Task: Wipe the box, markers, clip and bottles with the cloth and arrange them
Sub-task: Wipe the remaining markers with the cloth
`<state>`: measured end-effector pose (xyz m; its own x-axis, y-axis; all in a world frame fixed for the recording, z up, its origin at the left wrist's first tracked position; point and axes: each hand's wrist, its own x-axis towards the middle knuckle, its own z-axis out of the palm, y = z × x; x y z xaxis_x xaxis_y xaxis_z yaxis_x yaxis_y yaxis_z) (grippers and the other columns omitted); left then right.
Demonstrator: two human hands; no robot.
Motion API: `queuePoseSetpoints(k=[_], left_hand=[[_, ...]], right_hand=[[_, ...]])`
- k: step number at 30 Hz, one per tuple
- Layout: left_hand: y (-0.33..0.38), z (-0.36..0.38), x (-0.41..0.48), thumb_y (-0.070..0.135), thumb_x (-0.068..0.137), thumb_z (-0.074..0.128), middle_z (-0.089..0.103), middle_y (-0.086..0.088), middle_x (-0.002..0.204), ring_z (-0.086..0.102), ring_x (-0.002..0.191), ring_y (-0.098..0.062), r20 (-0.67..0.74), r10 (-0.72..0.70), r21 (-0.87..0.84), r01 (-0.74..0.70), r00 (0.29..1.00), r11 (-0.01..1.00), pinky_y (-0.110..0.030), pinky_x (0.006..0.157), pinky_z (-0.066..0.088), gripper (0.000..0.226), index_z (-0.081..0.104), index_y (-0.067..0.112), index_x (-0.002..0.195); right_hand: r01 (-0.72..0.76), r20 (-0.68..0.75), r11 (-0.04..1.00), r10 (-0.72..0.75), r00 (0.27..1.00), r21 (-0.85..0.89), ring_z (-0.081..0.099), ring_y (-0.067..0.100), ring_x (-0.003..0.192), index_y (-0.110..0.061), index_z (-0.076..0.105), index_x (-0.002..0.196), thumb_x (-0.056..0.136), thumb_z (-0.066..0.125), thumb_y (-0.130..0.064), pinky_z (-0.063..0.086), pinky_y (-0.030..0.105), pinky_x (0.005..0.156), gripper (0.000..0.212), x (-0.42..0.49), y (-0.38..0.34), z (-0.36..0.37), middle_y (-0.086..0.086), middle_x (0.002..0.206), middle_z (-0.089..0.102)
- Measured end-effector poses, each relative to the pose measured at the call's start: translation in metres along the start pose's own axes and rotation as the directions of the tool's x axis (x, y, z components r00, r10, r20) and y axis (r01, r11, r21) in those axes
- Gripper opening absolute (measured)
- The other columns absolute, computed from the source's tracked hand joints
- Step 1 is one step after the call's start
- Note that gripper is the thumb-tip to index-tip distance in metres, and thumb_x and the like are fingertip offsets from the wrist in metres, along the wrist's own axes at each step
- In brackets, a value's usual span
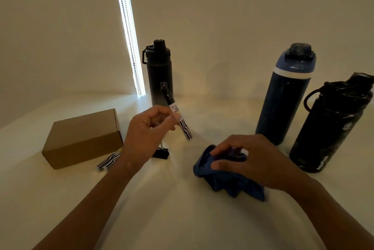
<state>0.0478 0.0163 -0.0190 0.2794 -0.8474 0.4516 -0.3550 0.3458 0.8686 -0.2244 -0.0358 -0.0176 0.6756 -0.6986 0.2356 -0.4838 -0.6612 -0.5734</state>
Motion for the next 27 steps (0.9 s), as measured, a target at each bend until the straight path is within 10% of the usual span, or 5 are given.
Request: queuePoseSetpoints(k=[8, 13, 21, 24, 27], left_hand=[[-0.002, 0.004, -0.001, 0.03, 0.096, 0.074, 0.074, 0.014, 0.086, 0.066, 0.083, -0.001, -0.038, 0.115, 0.247, -0.102, 0.993, 0.964, -0.005, 0.07, 0.044, 0.011, 0.075, 0.021, 0.102], [-0.004, 0.006, -0.002, 0.031, 0.095, 0.075, 0.073, 0.015, 0.086, 0.067, 0.082, -0.006, 0.0, 0.14, 0.296, -0.134, 0.99, 0.946, -0.006, 0.07, 0.044, 0.011, 0.075, 0.022, 0.101], [-0.005, 0.008, -0.002, 0.036, 0.094, 0.075, 0.071, 0.022, 0.086, 0.065, 0.086, -0.007, -0.002, 0.178, 0.34, -0.167, 0.984, 0.925, -0.004, 0.07, 0.041, 0.009, 0.072, 0.032, 0.101], [-0.006, 0.008, -0.002, 0.038, 0.093, 0.074, 0.071, 0.021, 0.087, 0.065, 0.088, -0.007, 0.001, 0.172, 0.336, -0.162, 0.985, 0.928, -0.005, 0.072, 0.043, 0.01, 0.072, 0.032, 0.101], [-0.006, 0.008, -0.002, 0.049, 0.091, 0.067, 0.07, 0.022, 0.088, 0.065, 0.09, -0.005, 0.012, 0.143, 0.316, -0.139, 0.99, 0.938, -0.006, 0.074, 0.046, 0.015, 0.069, 0.038, 0.101]], right_hand=[[0.017, 0.035, 0.995, -0.014, 0.999, -0.099, 0.06, -0.002, 0.101, -0.048, 0.064, 0.121, 0.076, 0.068, -0.08, 0.049, 0.017, 0.083, 0.055, 0.002, -0.003, 0.01, -0.026, 0.11, 0.06], [-0.091, 0.029, 0.858, 0.123, 0.992, -0.506, 0.047, 0.002, 0.092, -0.041, 0.044, 0.11, 0.055, 0.035, -0.109, 0.037, 0.024, 0.09, 0.088, 0.004, -0.032, 0.03, -0.024, 0.106, 0.051], [-0.172, -0.058, 0.732, 0.178, 0.982, -0.659, 0.046, 0.014, 0.108, -0.031, 0.054, 0.126, 0.088, 0.028, -0.087, 0.031, 0.041, 0.104, 0.072, 0.006, -0.045, 0.056, -0.01, 0.121, 0.057], [-0.112, -0.093, 0.895, 0.079, 0.993, -0.431, 0.047, 0.007, 0.097, -0.038, 0.059, 0.118, 0.096, 0.045, -0.063, 0.038, 0.034, 0.1, 0.036, 0.017, -0.033, 0.058, -0.014, 0.11, 0.061], [0.323, 0.182, 0.828, -0.444, 0.877, 0.459, 0.06, 0.012, 0.074, -0.034, 0.053, 0.116, 0.1, 0.054, -0.046, 0.051, 0.023, 0.08, 0.02, 0.012, -0.012, 0.071, 0.0, 0.076, 0.07]])
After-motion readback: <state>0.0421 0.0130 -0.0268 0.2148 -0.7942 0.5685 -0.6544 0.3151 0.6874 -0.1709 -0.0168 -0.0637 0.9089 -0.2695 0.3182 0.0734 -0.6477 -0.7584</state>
